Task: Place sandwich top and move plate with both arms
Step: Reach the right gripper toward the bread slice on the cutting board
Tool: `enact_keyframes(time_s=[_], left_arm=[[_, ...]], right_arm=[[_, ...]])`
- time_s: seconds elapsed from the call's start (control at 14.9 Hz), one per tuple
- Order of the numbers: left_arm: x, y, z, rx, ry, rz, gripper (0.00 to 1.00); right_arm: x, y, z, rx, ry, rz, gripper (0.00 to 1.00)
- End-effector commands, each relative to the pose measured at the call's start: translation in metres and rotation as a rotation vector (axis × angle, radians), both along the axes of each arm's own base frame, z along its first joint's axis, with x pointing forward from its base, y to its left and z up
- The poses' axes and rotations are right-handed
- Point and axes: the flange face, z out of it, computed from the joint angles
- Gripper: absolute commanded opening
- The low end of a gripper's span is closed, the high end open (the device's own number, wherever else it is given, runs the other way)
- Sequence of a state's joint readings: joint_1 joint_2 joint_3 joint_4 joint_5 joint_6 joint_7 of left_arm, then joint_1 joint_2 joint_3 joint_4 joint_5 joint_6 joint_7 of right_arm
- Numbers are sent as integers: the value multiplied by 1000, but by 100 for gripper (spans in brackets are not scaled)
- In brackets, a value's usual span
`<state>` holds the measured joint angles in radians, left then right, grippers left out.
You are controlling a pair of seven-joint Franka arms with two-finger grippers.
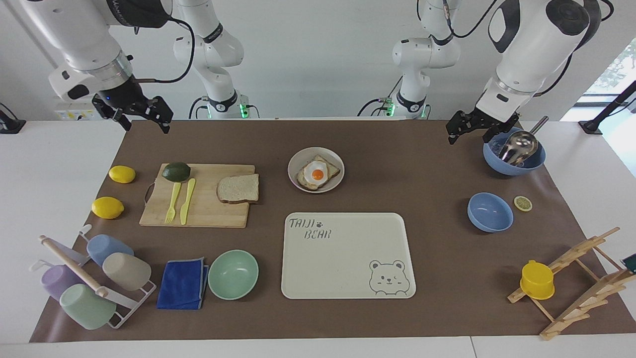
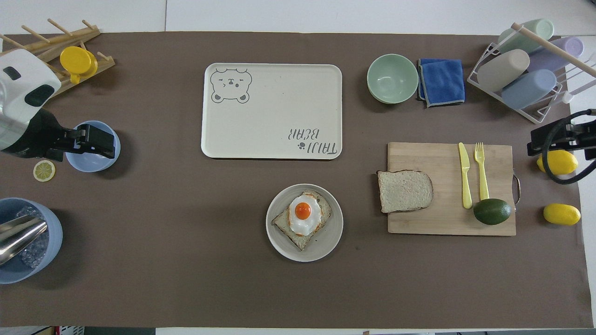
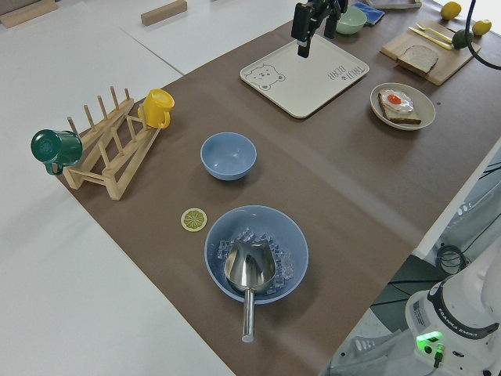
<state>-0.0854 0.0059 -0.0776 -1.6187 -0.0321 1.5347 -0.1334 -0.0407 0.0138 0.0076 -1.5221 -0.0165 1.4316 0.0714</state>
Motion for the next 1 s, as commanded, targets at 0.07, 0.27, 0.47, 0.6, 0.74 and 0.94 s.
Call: enact_keyframes(time_s=[0.07,0.27,0.47,0.6,0.74,0.94], left_arm=[[-4,2,2,-5,-7,15,100],[-4,2,2,-5,-7,15,100],[-4,2,2,-5,-7,15,100],[-4,2,2,-5,-7,15,100],[-4,2,2,-5,-7,13,100],[-4,2,2,-5,-7,15,100]], right_arm=[[-3,-1,-3,17,-4,19,100],[-1,20,1,9,-26,59,100],[1,58,-13,1,-53,126,100],[2,94,-29,-6,-31,121,100],[15,148,-57,-56,-6,105,100],[37,225,-126,-181,4,136,100]])
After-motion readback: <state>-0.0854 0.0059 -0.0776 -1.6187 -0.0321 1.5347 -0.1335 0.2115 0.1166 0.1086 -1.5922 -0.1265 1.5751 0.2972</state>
